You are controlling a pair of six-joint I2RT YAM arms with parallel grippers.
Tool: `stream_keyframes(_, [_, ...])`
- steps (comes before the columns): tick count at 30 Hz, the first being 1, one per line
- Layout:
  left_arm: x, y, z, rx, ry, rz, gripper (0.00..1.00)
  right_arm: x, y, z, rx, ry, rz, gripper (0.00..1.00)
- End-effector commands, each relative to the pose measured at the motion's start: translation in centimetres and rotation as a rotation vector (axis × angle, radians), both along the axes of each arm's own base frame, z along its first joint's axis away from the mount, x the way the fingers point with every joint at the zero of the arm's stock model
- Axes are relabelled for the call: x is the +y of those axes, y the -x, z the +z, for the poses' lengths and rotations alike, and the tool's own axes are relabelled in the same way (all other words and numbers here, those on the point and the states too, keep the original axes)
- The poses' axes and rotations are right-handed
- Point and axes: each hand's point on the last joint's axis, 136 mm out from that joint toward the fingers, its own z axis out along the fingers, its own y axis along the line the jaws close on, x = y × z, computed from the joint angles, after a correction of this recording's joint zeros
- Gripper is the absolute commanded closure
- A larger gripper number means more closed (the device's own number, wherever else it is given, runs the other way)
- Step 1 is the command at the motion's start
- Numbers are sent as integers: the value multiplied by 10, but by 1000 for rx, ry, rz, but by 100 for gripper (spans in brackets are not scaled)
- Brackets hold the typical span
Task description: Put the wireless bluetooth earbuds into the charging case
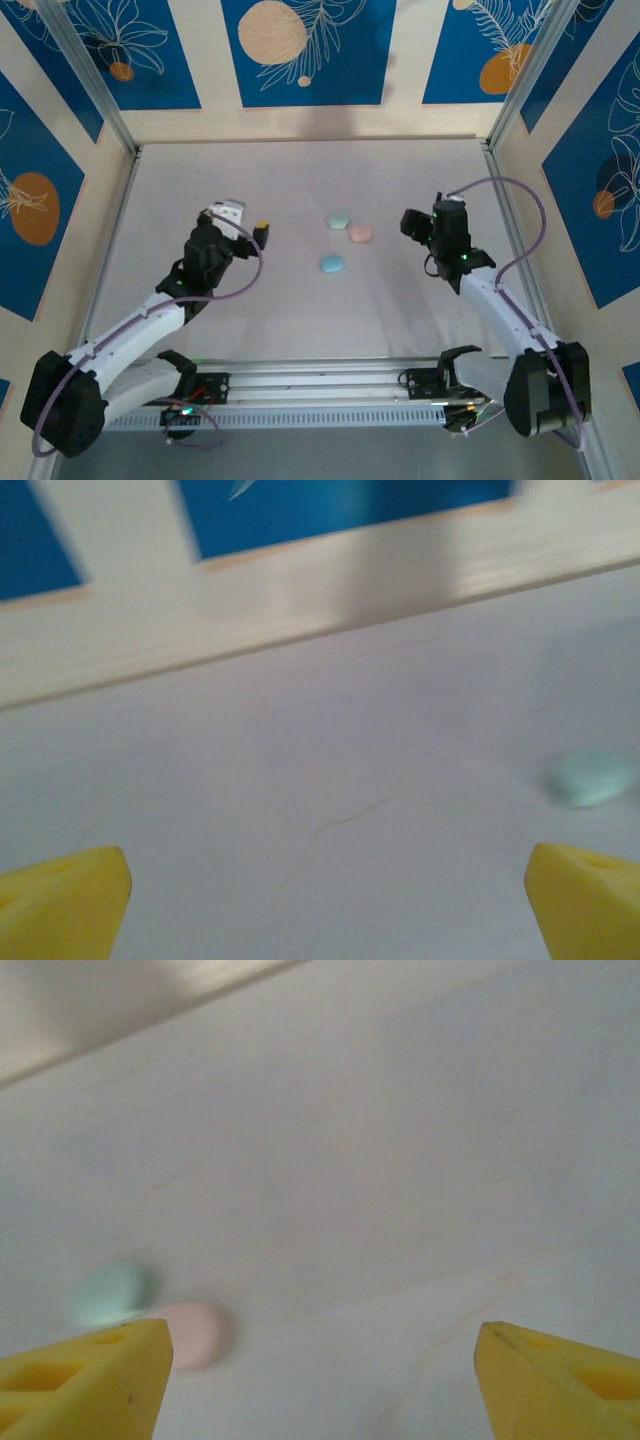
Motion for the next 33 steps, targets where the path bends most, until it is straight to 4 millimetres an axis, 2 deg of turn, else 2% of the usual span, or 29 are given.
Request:
stream_keyframes(1, [51,-4,-25,42,-28,174,0,-12,-13,-36,-41,167,113,21])
stream_keyframes(3, [71,-6,-38,72,-41,219,0,-5,-20,-49,-39,193,182,21])
stream_keyframes(7, [89,-11,-65,101,-74,255,0,6,-40,-45,-107,246,301,22])
stream_keyframes(9, [90,-14,-75,97,-74,248,0,9,-47,-38,-165,211,347,22])
stream_keyframes(11, [90,-18,-81,73,-72,242,0,14,-47,-38,-153,119,410,26])
stream_keyframes(14, [87,-24,-83,-13,-47,215,0,29,-39,-30,-211,17,524,26])
stream_keyframes(18, [83,-33,-87,-23,-85,169,0,41,-33,-26,-250,42,564,26])
stream_keyframes(22, [93,-37,-103,-59,-38,185,0,24,-37,-26,-273,33,470,26])
stream_keyframes(24, [91,-40,-107,-88,-35,164,0,16,-38,-32,-319,23,439,26])
stream_keyframes(26, [94,-41,-112,-28,-28,179,0,16,-41,-43,-345,19,429,25])
stream_keyframes(28, [99,-50,-112,-15,-30,207,0,19,-43,-47,-275,31,440,24])
stream_keyframes(31, [110,-56,-118,41,-6,251,0,3,-51,-51,-251,70,317,17])
stream_keyframes(33, [111,-56,-118,46,-4,253,0,4,-51,-52,-247,94,308,11])
